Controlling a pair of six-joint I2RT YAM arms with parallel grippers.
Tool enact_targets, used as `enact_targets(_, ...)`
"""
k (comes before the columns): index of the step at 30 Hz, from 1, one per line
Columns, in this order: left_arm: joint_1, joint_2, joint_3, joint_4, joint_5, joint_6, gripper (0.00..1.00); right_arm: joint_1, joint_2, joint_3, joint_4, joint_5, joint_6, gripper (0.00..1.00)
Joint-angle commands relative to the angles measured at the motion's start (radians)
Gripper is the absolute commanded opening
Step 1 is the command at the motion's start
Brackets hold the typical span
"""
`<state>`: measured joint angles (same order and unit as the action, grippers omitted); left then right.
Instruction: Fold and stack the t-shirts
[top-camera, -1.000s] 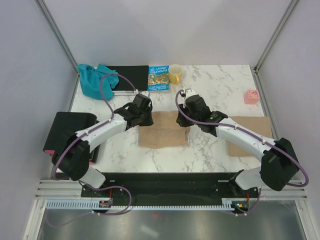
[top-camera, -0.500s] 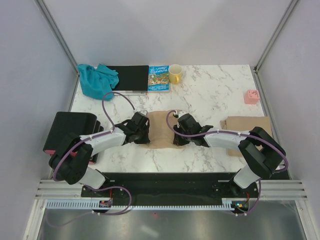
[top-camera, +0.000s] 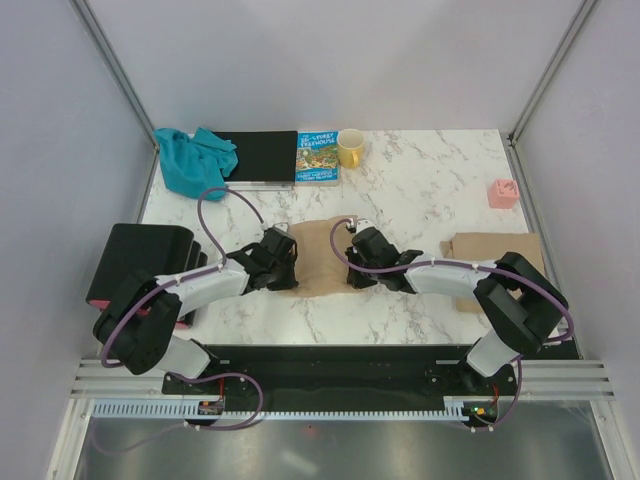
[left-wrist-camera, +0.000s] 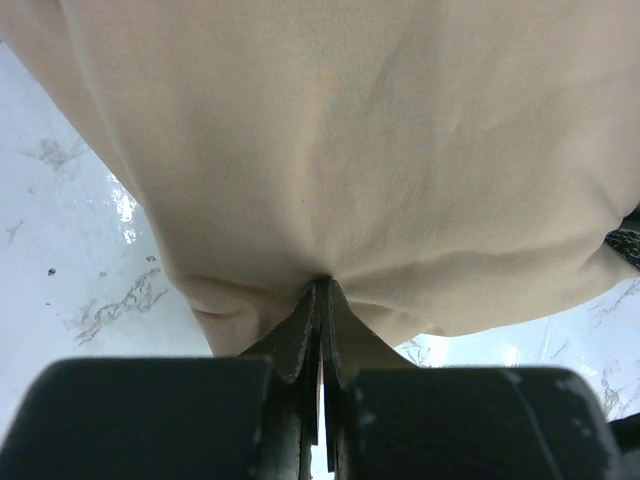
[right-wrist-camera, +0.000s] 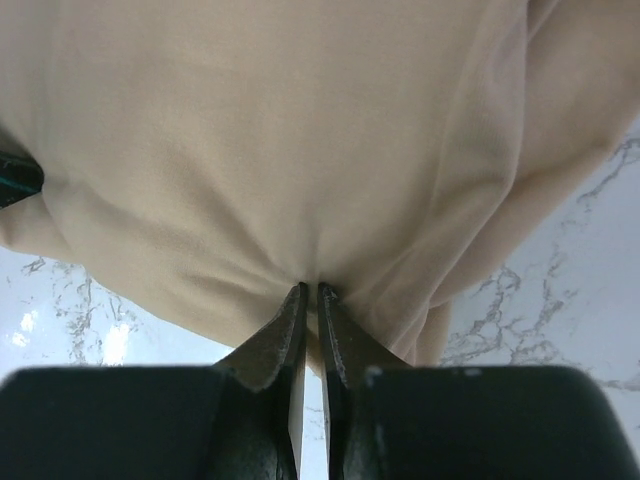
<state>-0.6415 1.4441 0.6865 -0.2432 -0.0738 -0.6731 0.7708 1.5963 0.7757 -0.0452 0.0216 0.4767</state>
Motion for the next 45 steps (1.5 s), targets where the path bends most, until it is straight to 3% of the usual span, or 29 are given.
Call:
enact_targets(1,-0.003,-0.001,-0.035,-0.162,-0.083,-0.016,0.02,-0.007,0.011,-0.006,-0.202,0.144,-0.018,0.16)
enact_targets(18,-0.003,-0.034,-0.047,-0.263,-0.132,-0.031,0.02,-0.044,0.01,-0.023,-0.274,0.162,0.019,0.15)
enact_targets(24,-0.001,-0.042,-0.056,-0.284,-0.142,-0.045,0.02,-0.047,-0.062,0.0,-0.355,0.205,0.02,0.17)
enact_targets(31,-0.001,-0.204,-0.012,-0.346,-0.15,-0.059,0.02,-0.059,-0.22,0.057,-0.452,0.27,-0.003,0.2)
enact_targets(35,-0.001,-0.341,0.105,-0.396,-0.193,-0.043,0.19,-0.076,-0.253,0.149,-0.456,0.284,-0.047,0.23)
enact_targets(38,-0.001,-0.344,0.232,-0.396,-0.222,-0.002,0.22,-0.082,-0.205,0.262,-0.437,0.272,-0.081,0.23)
enact_targets(40,0.0,-0.291,0.312,-0.386,-0.253,0.026,0.21,-0.084,-0.132,0.358,-0.397,0.233,-0.108,0.2)
enact_targets(41,0.005,-0.262,0.332,-0.378,-0.279,0.035,0.13,-0.084,-0.101,0.393,-0.391,0.219,-0.113,0.17)
enact_targets(43,0.017,-0.176,0.358,-0.328,-0.279,0.052,0.02,-0.084,-0.009,0.482,-0.345,0.186,-0.125,0.0)
enact_targets(45,0.037,-0.089,0.352,-0.269,-0.261,0.06,0.02,-0.082,0.078,0.54,-0.306,0.147,-0.136,0.0)
